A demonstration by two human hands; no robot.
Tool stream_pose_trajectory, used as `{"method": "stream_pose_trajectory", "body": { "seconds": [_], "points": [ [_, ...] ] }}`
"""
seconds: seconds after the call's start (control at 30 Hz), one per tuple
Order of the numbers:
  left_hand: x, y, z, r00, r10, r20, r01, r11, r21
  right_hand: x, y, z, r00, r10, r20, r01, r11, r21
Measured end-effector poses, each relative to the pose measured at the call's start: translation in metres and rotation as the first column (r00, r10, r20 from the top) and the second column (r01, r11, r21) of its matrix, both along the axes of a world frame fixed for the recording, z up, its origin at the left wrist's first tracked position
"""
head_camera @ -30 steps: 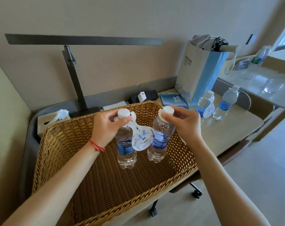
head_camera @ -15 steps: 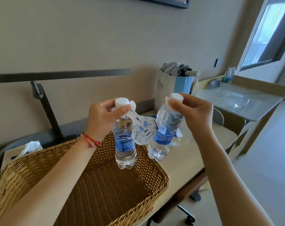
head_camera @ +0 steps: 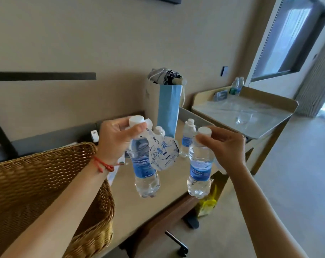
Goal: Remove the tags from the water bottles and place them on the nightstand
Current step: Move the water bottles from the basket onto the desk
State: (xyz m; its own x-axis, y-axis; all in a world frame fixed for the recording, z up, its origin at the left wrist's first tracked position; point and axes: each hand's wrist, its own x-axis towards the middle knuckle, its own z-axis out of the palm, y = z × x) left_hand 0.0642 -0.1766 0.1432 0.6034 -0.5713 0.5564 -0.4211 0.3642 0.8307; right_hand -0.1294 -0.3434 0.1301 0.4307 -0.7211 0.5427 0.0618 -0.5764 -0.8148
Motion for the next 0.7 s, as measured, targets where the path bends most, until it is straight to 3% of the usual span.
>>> {"method": "stream_pose_trajectory", "body": {
  "seconds": [0.23,0.37,0.7],
  "points": [
    [-0.005,-0.05,-0.039,0.997,0.081,0.008,-0.081,0.991,0.11,-0.009,-0.05,-0.032,0.998,-0.064,-0.009,0.065,0.996,0.062],
    [0.002,-0.066,-0.066,0.976,0.211,0.045,-0.215,0.968,0.126,0.005,-0.068,-0.045,0.997,-0.077,0.023,0.075,0.995,0.072],
    [0.019,-0.095,-0.109,0.92,0.39,0.034,-0.387,0.895,0.223,0.057,-0.12,-0.09,0.998,-0.012,-0.064,0.019,0.993,0.116]
  ]
}}
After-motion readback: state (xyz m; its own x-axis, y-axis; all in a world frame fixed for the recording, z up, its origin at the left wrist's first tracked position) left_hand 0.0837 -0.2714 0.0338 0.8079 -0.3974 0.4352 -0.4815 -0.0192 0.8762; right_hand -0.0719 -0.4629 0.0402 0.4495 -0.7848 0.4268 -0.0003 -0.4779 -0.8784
